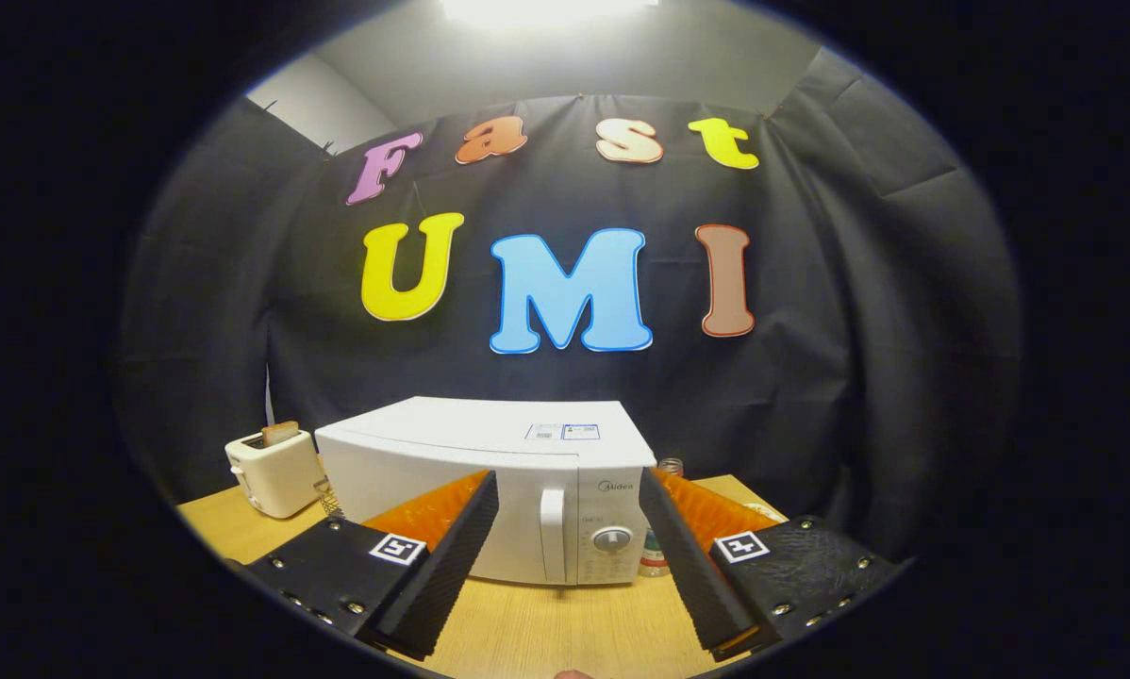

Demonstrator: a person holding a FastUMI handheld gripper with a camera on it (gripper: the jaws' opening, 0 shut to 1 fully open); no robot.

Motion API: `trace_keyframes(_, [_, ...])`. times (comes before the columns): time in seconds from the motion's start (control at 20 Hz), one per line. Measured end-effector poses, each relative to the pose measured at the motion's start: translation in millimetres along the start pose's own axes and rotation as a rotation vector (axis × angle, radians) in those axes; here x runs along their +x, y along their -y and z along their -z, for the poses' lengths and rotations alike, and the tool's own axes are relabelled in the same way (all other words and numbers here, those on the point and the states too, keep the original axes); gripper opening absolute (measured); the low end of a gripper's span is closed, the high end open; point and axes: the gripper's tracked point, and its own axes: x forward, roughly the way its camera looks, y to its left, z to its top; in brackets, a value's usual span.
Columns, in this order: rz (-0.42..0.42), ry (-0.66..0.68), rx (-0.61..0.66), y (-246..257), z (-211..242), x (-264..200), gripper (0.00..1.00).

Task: Open the microwave, put the food inside, and close the microwave door.

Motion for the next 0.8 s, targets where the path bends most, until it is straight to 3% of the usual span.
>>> trace_keyframes(0.8, [-0.013,-0.181,-0.006,-4.2,111.9,95.0,0.96])
